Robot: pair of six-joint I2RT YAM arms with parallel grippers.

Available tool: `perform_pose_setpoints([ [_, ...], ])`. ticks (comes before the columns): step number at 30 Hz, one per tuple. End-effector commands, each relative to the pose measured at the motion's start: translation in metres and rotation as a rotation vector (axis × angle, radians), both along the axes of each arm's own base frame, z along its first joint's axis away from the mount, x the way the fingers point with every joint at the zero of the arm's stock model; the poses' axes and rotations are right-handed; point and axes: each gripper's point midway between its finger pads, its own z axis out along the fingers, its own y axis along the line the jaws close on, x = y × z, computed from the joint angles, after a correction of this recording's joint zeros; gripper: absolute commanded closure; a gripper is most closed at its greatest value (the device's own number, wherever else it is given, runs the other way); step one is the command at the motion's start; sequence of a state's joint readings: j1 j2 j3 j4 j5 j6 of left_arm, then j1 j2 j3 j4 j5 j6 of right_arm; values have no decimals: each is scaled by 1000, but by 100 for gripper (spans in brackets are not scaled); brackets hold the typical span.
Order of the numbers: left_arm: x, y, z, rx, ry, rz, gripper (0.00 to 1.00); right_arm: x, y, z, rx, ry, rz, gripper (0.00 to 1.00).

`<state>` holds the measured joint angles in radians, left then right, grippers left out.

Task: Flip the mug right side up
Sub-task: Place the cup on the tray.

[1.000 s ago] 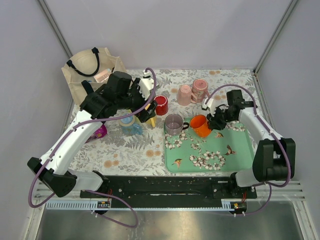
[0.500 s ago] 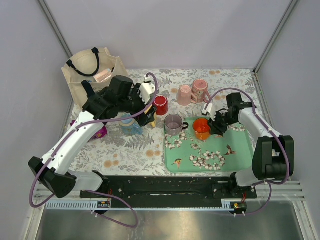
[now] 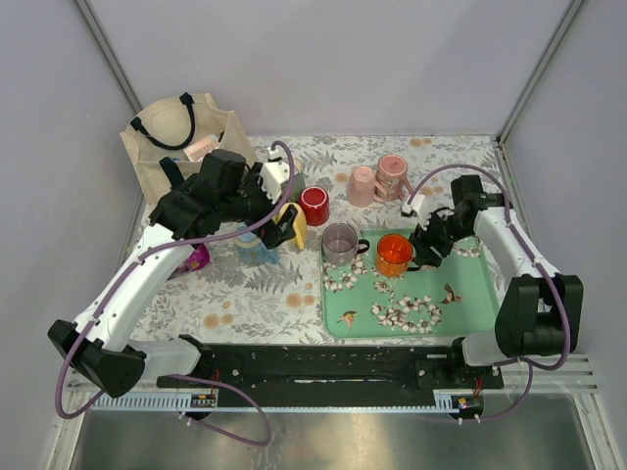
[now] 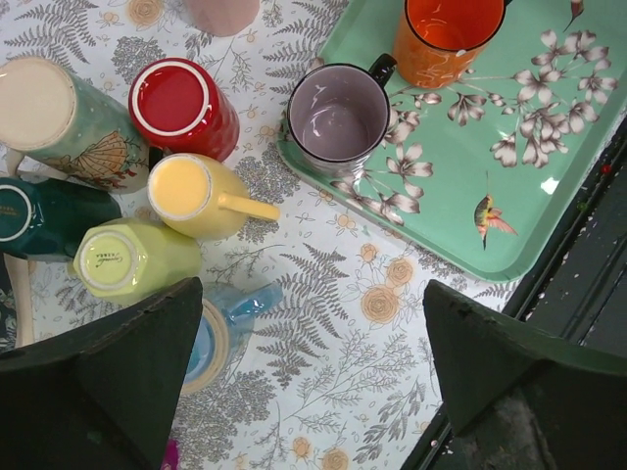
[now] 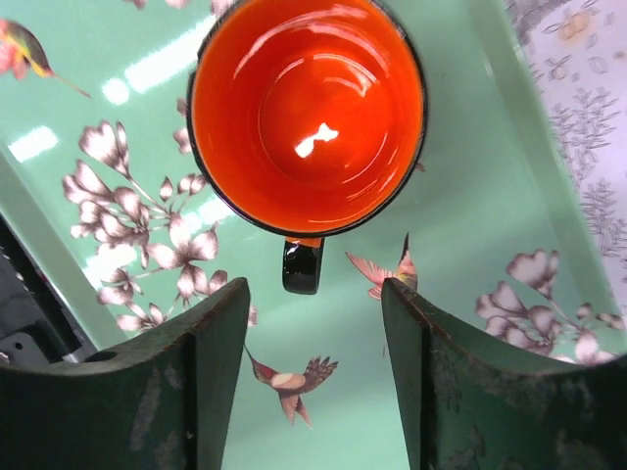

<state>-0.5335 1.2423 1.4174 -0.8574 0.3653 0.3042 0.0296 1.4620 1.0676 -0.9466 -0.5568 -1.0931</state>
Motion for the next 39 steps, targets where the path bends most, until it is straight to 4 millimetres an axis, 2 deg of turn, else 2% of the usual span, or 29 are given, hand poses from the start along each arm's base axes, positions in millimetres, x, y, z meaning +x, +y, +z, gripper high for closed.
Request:
perform_pose_setpoints([
  [1,4,-3,27,-106,-34,27,1,7,20,56,149,-8,-147,34],
  [3,8,-1,28,-117,-27,49,1,17,30,67,228,42,-272,34],
  [6,8,-1,29,-123,-28,45,1,35,35,73,295,93,-473,34],
  [11,2,-2,25,-130,-9,28,1,46,28,58,212,78,-622,35],
  [15,-1,-1,22,-130,-2,21,1,55,21,46,155,72,-653,37],
  [20,5,8,23,-128,-10,50,1,61,17,29,106,105,-694,44],
  [31,15,25,33,-148,-34,99,1,58,32,5,50,148,-664,55],
  [36,19,31,36,-162,-37,120,1,61,28,-4,-4,135,-721,64],
  [39,21,36,39,-169,-39,137,1,64,28,-8,-9,140,-724,64],
])
